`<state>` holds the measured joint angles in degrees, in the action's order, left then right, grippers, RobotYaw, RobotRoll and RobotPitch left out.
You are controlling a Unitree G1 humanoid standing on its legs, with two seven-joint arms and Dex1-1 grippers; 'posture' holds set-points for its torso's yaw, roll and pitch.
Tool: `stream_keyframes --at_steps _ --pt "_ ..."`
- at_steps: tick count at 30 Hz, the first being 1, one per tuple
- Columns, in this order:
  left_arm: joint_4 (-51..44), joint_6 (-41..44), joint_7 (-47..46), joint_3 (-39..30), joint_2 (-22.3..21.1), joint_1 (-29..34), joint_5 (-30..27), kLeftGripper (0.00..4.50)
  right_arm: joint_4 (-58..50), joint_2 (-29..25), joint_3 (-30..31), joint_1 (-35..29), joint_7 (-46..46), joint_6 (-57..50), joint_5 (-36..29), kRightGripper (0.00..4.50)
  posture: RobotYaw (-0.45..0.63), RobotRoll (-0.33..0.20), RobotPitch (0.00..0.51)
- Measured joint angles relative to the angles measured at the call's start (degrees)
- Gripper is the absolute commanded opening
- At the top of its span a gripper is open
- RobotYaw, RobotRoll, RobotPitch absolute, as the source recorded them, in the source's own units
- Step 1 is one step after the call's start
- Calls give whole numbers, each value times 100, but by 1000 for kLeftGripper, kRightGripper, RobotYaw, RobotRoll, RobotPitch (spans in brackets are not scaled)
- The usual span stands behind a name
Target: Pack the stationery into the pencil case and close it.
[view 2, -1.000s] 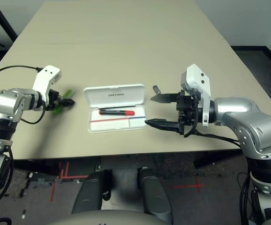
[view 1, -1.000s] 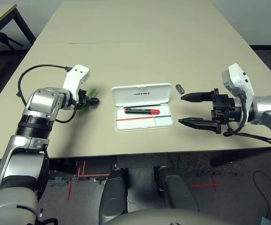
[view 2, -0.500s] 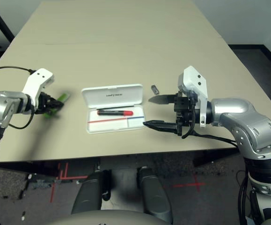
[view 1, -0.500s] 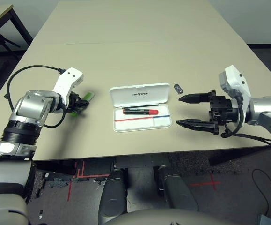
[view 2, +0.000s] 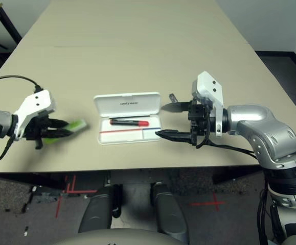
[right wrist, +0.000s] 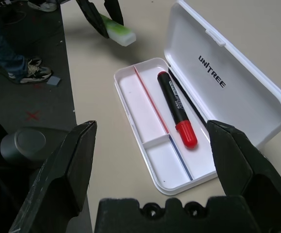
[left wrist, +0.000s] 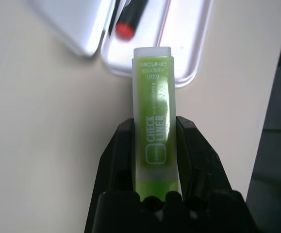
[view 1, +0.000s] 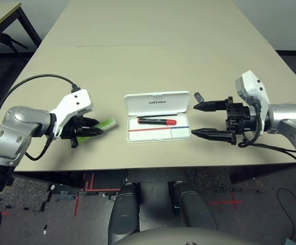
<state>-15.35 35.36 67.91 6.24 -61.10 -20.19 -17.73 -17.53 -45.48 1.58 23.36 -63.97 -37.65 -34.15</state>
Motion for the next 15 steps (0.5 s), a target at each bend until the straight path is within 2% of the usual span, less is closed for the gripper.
stream_keyframes --at_steps 8,15 --pt "-190 -92 7 590 311 -638 325 1077 49 2 14 12 -68 25 48 4500 -53 0 140" --pt "-177 -100 2 1187 883 -1127 654 1077 90 -1 27 -5 -74 68 121 4500 -57 0 141"
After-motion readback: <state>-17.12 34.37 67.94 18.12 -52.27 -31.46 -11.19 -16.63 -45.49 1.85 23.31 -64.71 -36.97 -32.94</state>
